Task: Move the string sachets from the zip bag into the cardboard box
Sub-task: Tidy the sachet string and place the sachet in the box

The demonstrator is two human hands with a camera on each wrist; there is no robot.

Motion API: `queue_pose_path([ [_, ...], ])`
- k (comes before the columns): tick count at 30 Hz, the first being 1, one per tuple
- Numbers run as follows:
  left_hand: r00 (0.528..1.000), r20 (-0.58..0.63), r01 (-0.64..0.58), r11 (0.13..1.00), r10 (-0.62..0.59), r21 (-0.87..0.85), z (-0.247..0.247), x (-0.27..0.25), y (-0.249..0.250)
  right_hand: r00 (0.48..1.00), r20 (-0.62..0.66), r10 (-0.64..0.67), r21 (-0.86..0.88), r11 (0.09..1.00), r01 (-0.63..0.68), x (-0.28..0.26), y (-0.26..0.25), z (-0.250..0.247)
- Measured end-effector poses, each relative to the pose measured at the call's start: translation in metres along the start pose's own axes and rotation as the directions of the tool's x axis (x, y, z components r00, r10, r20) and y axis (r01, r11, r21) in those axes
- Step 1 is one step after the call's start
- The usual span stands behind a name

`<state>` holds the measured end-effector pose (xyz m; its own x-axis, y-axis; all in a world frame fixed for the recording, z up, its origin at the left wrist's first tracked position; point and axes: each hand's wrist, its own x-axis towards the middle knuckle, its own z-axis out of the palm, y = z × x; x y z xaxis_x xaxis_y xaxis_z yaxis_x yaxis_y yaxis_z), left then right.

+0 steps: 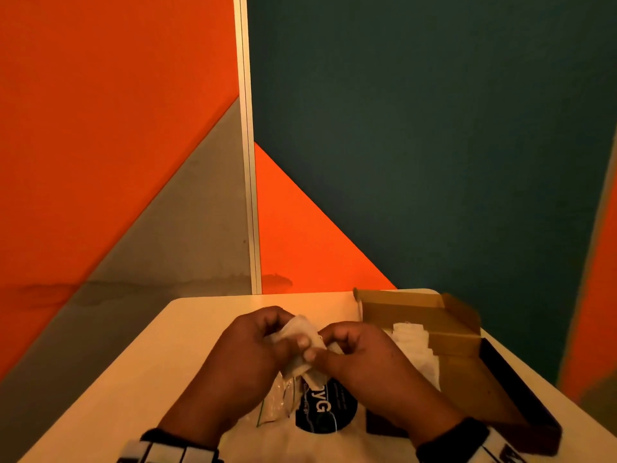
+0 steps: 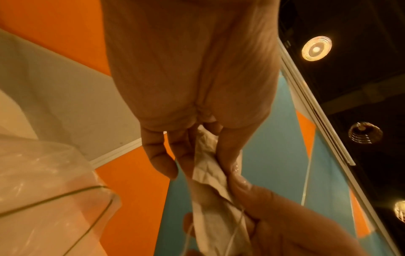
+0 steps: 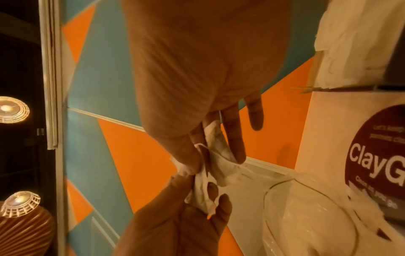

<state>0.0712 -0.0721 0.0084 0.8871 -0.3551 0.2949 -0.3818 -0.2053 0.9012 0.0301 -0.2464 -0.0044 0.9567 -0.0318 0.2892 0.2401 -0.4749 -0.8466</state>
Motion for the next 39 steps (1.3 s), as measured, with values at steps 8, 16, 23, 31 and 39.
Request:
queue_pose_path([
  [8, 0.999, -0.018, -0.027, 0.963, 0.033, 0.267, -0.020, -0.002, 0.003, 0.998, -0.060, 0.010, -0.003, 1.000, -0.010, 0.003, 0.005, -0.023],
  [16, 0.967, 0.244, 0.057, 0.996, -0.074, 0.074, -0.034, -0.001, -0.005, 0.982, -0.188, 0.031, 0.032, 0.999, -0.026, 0.008, 0.015, -0.037],
  [23, 0.970, 0.166, -0.059, 0.840, 0.175, -0.539, -0.013, -0.003, -0.003, 0.994, -0.100, 0.038, 0.109, 0.994, -0.027, 0.005, 0.010, -0.025],
  [31, 0.984, 0.041, -0.077, 0.620, 0.174, -0.780, -0.004, 0.004, -0.006, 0.990, -0.131, 0.043, 0.254, 0.967, -0.009, 0.005, 0.008, -0.017],
  [39, 0.995, -0.100, -0.083, 0.762, 0.024, -0.642, 0.019, 0.003, 0.001, 0.985, -0.172, 0.010, 0.526, 0.846, 0.083, 0.006, 0.000, 0.005],
])
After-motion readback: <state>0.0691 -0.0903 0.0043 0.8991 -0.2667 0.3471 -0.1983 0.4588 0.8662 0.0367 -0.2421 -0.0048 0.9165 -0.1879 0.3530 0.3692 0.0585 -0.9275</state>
